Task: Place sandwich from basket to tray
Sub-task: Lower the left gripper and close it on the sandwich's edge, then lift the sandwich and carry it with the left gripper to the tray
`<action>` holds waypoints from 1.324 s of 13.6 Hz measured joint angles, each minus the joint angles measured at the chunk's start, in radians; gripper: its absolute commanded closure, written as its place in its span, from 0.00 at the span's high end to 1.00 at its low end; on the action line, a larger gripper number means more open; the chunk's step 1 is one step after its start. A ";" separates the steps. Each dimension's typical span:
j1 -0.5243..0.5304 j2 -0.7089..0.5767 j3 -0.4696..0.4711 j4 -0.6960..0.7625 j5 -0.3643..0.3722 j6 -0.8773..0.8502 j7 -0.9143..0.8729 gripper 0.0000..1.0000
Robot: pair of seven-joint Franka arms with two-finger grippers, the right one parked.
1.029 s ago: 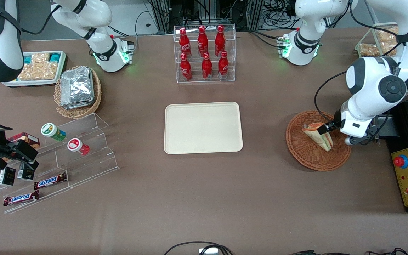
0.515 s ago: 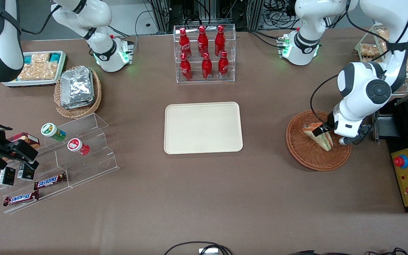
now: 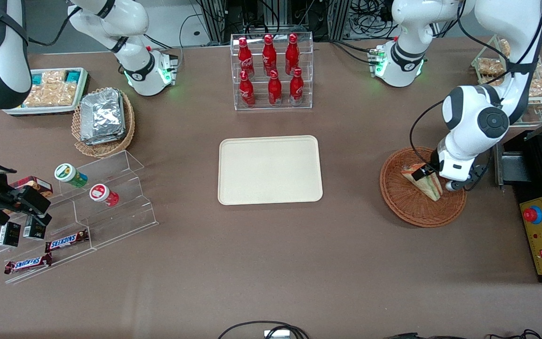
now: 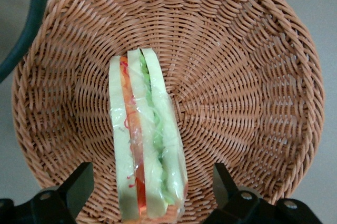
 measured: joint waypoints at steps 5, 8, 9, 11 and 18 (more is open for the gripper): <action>0.001 0.045 0.002 -0.001 0.000 0.052 -0.024 0.21; 0.001 0.054 0.004 -0.001 0.001 0.065 -0.054 0.00; 0.001 0.054 0.005 -0.001 0.001 0.065 -0.060 0.00; 0.001 0.052 0.007 0.000 0.001 0.066 -0.069 0.00; -0.005 -0.068 -0.021 0.116 0.018 -0.219 -0.072 0.00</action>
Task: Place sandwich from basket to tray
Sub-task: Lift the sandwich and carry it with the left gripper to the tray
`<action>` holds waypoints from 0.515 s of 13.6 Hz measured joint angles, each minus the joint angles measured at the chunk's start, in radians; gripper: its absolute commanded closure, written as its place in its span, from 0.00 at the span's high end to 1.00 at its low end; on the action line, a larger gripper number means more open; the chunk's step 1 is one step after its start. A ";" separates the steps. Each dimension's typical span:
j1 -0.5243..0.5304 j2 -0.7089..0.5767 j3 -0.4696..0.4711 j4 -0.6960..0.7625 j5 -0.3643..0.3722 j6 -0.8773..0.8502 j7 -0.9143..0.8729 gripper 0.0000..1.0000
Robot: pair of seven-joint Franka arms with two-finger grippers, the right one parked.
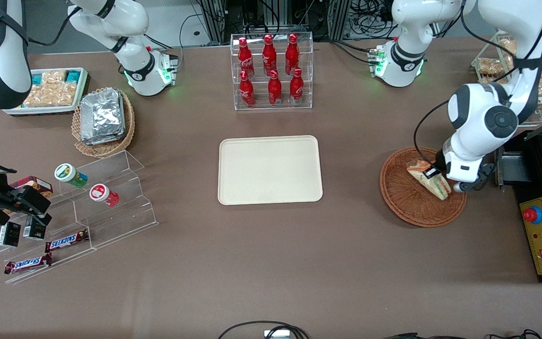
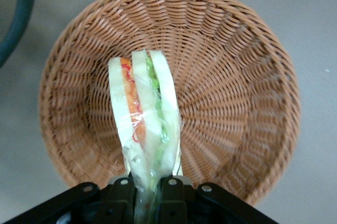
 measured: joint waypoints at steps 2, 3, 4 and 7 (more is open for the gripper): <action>-0.006 -0.023 -0.056 0.083 0.000 -0.116 -0.001 0.00; -0.010 -0.025 -0.093 0.111 0.000 -0.136 -0.006 0.00; -0.015 -0.024 -0.130 0.128 0.000 -0.143 -0.016 0.00; -0.023 -0.016 -0.221 0.162 0.000 -0.169 -0.033 0.00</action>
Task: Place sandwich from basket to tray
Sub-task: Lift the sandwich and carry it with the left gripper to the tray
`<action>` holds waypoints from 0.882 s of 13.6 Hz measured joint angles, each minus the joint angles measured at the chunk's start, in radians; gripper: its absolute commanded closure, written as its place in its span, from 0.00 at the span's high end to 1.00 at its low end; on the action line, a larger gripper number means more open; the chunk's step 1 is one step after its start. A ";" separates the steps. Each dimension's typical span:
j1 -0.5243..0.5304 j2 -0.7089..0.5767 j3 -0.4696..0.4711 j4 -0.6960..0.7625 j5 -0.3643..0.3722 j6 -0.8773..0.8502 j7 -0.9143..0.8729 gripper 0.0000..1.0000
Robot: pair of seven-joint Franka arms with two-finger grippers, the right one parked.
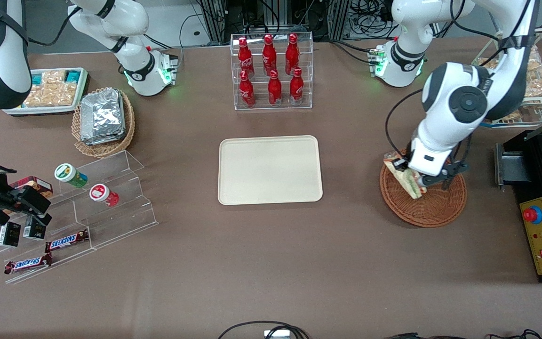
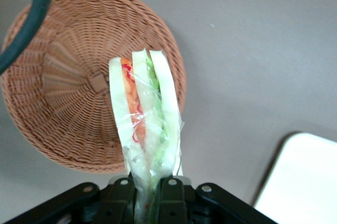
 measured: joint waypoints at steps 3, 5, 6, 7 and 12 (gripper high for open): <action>-0.001 0.005 -0.098 0.032 0.000 -0.004 0.000 0.00; -0.003 0.012 -0.181 0.050 0.000 -0.004 -0.001 0.00; -0.004 0.015 -0.217 0.057 0.000 -0.004 -0.002 0.00; -0.006 0.020 -0.250 0.063 0.000 -0.004 -0.003 0.00; -0.118 0.108 -0.307 0.082 0.082 0.032 0.003 0.01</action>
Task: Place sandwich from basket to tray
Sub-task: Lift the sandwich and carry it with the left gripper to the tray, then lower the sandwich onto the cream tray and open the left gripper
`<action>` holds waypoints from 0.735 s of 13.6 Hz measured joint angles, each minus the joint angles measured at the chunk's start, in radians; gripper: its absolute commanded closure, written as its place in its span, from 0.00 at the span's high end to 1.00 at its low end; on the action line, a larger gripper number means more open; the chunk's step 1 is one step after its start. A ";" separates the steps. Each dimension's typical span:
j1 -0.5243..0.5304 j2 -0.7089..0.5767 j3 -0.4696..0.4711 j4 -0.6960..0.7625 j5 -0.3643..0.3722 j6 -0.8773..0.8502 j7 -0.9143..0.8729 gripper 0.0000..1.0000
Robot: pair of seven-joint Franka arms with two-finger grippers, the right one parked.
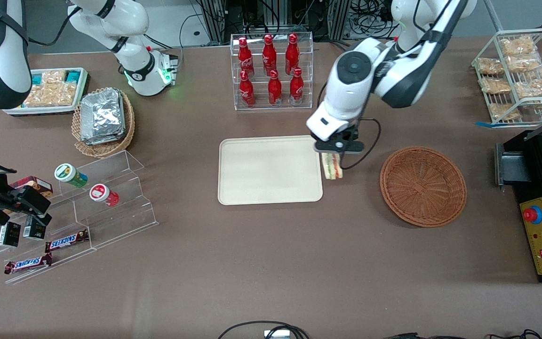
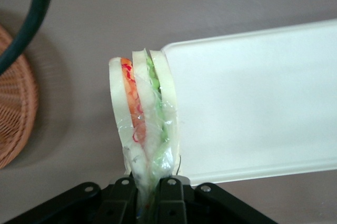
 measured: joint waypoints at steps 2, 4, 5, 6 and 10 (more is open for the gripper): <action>-0.071 0.070 -0.001 0.019 0.044 0.013 -0.023 0.02; -0.116 0.146 -0.001 0.043 0.078 0.025 -0.040 0.06; -0.125 0.186 -0.001 0.056 0.095 0.037 -0.042 0.07; -0.129 0.223 -0.001 0.066 0.109 0.046 -0.042 0.07; -0.132 0.327 0.000 0.086 0.130 0.060 -0.045 0.08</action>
